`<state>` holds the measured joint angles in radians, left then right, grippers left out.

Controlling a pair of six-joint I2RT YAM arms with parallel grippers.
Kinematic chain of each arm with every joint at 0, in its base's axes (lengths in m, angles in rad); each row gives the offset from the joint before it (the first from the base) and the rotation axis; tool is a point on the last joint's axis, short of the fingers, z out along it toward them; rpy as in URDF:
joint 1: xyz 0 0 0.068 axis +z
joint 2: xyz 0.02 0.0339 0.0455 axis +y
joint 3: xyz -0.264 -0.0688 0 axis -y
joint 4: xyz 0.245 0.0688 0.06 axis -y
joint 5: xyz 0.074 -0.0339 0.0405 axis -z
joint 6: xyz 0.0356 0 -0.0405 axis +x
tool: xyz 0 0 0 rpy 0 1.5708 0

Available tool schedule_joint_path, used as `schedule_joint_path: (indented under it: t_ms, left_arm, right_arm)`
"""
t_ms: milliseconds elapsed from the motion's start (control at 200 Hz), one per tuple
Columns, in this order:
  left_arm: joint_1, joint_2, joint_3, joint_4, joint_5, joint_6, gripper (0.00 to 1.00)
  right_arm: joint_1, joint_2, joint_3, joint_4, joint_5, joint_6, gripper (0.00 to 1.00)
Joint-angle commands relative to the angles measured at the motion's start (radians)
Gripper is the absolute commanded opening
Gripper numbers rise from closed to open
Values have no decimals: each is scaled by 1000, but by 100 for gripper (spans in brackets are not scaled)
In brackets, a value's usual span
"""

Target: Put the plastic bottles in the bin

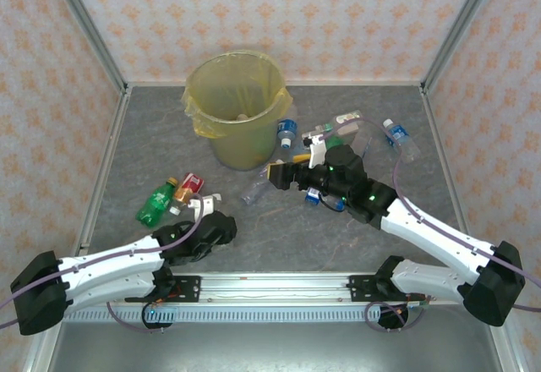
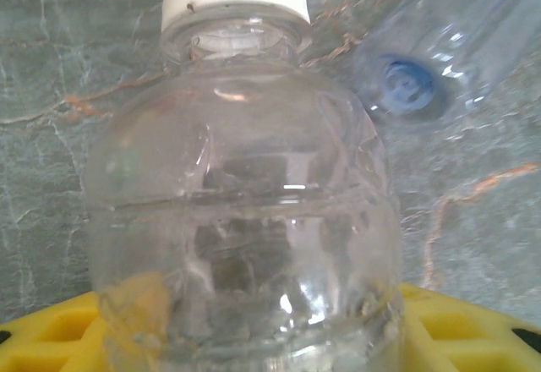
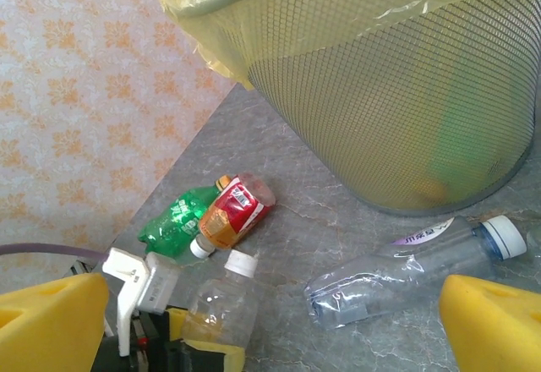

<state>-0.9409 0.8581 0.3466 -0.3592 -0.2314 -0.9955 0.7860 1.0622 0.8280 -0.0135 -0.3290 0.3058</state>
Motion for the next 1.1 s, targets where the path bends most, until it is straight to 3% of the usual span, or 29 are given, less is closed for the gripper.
schedule_joint_path:
  t_ms: [0, 225, 470, 571, 741, 1096]
  left_arm:
    - [-6, -44, 76, -74, -74, 5, 58]
    - [-6, -92, 271, -180, -183, 44, 58]
    - [2, -11, 547, -213, -281, 189, 58]
    - [35, 34, 646, -168, -253, 268, 58]
    - [179, 149, 817, -126, -104, 379, 58]
    - [342, 495, 1260, -165, -1, 550, 58]
  right_arm:
    - [-4, -32, -11, 35, 10, 9, 100]
    - [-4, -66, -20, 59, -13, 11, 100]
    - [-4, -96, -31, 72, -20, 13, 100]
    - [-4, -106, -34, 71, -23, 17, 100]
    - [-5, -137, -35, 58, -17, 18, 100]
    - [-4, -193, -42, 37, -5, 39, 100]
